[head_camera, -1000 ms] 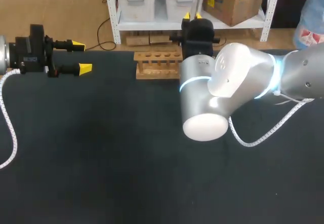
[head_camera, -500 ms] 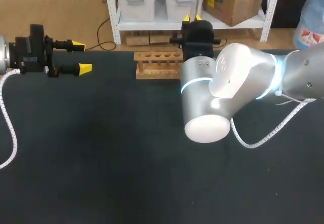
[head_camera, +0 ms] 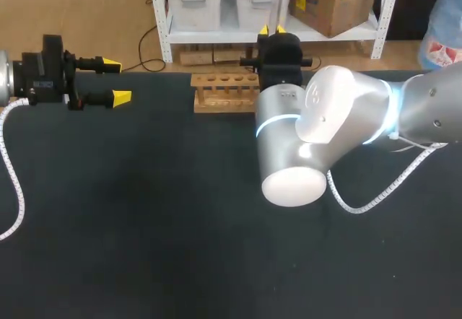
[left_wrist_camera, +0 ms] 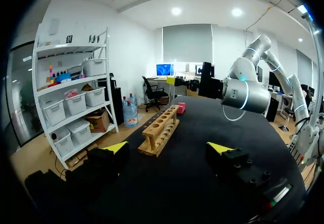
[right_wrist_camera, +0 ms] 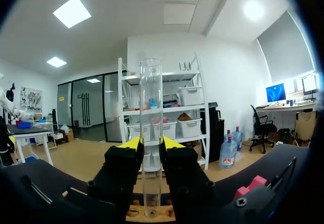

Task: Grasp the test tube, adjust it, and insert it.

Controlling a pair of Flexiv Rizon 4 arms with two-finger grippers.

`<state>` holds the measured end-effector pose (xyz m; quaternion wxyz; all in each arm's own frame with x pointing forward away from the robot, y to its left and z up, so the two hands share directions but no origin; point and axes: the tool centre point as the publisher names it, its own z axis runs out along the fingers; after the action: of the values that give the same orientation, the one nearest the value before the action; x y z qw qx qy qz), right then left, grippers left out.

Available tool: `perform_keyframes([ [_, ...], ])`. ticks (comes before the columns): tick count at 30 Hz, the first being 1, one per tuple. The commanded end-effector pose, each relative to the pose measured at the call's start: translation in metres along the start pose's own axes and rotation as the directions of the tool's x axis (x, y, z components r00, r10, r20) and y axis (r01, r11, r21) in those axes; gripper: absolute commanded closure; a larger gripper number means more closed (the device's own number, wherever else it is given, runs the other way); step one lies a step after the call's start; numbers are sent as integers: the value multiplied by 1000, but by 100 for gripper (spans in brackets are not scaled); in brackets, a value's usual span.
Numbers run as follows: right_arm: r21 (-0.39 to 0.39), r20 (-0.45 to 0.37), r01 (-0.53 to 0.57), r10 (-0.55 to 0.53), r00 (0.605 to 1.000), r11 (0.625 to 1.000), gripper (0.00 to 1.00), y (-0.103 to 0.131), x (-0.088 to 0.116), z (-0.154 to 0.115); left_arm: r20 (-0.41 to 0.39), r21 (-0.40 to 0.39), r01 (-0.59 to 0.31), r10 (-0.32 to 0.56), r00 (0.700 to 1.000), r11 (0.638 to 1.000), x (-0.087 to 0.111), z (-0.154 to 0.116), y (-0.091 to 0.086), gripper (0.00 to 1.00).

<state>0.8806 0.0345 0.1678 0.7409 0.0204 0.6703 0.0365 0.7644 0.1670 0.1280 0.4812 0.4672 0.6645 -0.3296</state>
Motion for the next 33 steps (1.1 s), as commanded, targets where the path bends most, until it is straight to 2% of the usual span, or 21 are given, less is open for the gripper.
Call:
perform_keyframes([
  [1,-426,1,1,0,1000,905,100,-1,3,2,3,-4,-2,2,1000,1000,1,-1,-2,0],
  [33,-438,-83,-33,-3,997,898,100,3,47,2,3,-4,-2,2,1000,1000,1,-1,-2,0],
])
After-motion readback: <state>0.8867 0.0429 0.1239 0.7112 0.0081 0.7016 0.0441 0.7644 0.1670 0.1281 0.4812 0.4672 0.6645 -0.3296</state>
